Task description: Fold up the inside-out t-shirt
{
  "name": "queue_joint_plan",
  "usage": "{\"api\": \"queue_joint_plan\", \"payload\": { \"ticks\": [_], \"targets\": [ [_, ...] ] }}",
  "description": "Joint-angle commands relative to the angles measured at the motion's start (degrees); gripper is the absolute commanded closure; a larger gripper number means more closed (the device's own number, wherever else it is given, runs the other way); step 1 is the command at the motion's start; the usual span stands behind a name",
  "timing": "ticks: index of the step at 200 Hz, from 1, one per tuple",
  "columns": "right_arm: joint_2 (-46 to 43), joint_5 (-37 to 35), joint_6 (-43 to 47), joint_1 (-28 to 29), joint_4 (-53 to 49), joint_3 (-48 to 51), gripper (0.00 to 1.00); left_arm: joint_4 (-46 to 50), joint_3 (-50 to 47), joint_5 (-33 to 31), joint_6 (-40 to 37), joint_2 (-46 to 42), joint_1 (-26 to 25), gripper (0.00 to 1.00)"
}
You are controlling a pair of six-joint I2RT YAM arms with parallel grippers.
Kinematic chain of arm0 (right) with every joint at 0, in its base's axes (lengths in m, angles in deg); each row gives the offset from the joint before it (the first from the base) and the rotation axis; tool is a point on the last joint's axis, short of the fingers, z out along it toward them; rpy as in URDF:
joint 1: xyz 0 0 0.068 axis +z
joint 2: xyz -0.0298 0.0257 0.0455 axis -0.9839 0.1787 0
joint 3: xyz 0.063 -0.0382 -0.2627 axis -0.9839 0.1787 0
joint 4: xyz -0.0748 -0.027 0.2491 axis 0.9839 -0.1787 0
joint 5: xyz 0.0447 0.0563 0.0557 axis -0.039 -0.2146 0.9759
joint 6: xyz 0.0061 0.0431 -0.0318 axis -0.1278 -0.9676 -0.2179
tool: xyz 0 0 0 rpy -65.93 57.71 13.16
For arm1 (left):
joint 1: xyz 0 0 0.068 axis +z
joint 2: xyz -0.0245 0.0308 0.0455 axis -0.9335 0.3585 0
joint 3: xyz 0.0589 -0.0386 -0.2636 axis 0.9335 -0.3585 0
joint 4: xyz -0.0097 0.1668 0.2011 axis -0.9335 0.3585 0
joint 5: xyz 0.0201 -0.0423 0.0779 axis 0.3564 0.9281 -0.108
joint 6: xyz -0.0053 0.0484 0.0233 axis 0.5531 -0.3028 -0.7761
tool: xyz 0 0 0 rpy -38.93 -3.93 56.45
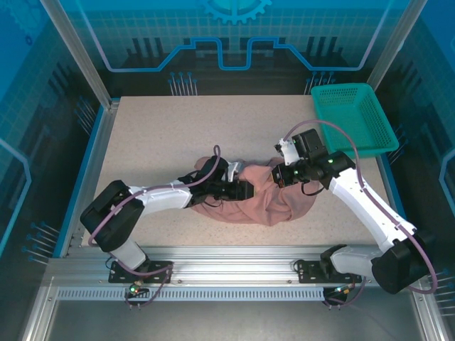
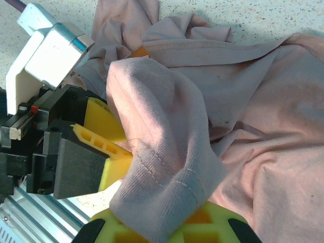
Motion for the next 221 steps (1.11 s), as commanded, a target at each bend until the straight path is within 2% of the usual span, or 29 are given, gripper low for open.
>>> {"api": "queue_joint_plan", "payload": {
  "ticks": [1, 24, 73, 99, 150, 183, 221],
  "targets": [
    [-0.89, 0.71, 0.81, -0.88, -0.90, -1.59, 1.00, -2.54, 1.24, -1.47, -0.81, 1.38, 0.16, 0.51],
    [-0.96, 0.75, 0.79, -0.81, -0.99, -1.51, 1.00, -7.31, 0.72, -0.60, -0.07, 1.49, 0.40, 0.60],
    [-0.98, -0.03, 1.31, -1.11, -1.15, -1.64, 1.00, -12.89, -1.38, 0.52, 1.42, 0.66, 2.18, 0.92],
    [-1.36, -1.71, 2.12, -2.48, -2.24, -2.06, 1.00, -11.38, -3.99, 0.48, 0.05, -2.64, 4.11, 0.99],
    [-1.02, -4.41, 2.30, -3.28, -2.23, -1.04, 1.00, -6.51, -9.04, 1.44, -3.40, -12.70, 8.53, 1.00],
    [-1.05, -1.42, 2.39, -1.57, 0.88, 0.58, 1.00, -5.90, -8.88, 1.70, -3.39, -15.95, 8.76, 1.00],
    [-0.11, -1.26, 1.97, 0.20, 2.68, 1.77, 1.00, -8.79, -10.23, 1.11, -0.97, -18.02, 8.76, 1.00]
  ]
}}
